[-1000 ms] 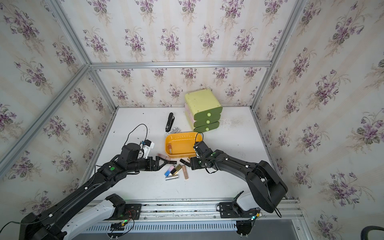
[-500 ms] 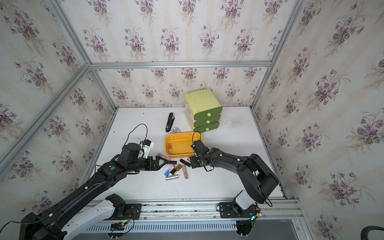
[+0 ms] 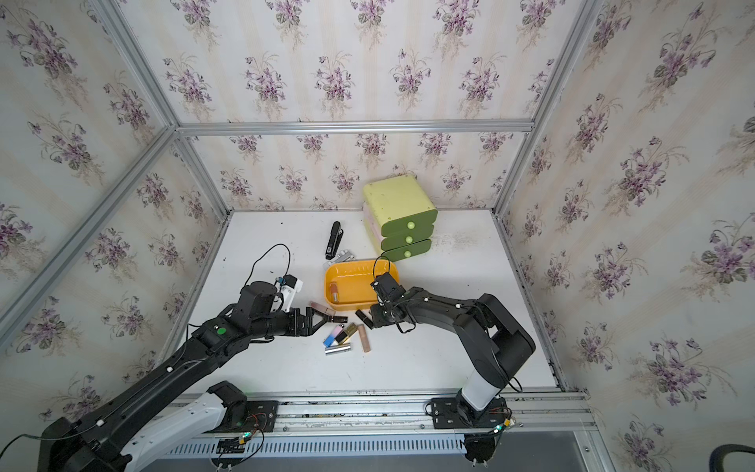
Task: Put the lipstick into the storage box
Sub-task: Pick up the lipstick at the center of the board.
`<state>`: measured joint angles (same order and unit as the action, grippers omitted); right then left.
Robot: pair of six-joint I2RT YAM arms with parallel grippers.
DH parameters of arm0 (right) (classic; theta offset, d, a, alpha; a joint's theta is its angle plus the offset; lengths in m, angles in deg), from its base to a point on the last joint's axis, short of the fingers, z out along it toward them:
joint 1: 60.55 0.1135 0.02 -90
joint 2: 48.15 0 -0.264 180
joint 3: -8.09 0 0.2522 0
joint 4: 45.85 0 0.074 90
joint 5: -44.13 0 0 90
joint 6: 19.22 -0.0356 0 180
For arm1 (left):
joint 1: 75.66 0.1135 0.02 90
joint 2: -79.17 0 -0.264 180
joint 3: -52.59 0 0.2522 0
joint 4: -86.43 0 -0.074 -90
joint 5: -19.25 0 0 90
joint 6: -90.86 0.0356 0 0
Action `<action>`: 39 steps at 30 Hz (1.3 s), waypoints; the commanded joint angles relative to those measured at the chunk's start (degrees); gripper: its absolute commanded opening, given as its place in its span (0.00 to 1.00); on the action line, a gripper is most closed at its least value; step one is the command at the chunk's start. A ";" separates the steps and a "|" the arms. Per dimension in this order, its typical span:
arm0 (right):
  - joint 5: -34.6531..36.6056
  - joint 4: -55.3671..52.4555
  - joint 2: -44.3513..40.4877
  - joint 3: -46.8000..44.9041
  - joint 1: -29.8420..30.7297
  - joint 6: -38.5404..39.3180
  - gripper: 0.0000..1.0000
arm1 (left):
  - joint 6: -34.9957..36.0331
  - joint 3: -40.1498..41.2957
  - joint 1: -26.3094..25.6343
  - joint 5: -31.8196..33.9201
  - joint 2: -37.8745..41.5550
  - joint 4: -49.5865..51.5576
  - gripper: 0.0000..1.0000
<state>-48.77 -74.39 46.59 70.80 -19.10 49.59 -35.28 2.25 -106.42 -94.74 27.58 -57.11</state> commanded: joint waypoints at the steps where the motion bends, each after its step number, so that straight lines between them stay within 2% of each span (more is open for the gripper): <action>1: -0.64 0.84 0.80 0.44 0.01 0.18 0.51 | 0.96 -0.16 0.01 0.74 0.51 0.92 1.00; 10: -0.73 1.34 2.35 0.80 0.12 0.43 0.46 | 0.68 0.65 0.09 1.16 1.66 1.30 1.00; 18: 2.06 0.13 1.71 0.22 0.19 0.48 0.35 | 0.37 0.63 0.16 1.30 1.93 1.22 1.00; 23: 3.92 -1.03 -0.53 -1.36 0.21 0.52 0.27 | -0.11 0.89 0.09 0.87 1.24 0.18 1.00; 30: 3.80 -2.15 -7.26 -3.83 0.12 -1.37 0.25 | -0.36 0.98 0.09 0.44 0.92 -0.81 1.00; 39: 0.17 -6.90 -15.38 -1.19 -1.03 -2.79 0.24 | -0.06 0.34 0.09 0.39 0.27 -1.42 1.00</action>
<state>-46.62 -78.83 33.24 68.68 -19.84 48.08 -35.63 3.17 -106.38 -94.15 27.86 -57.29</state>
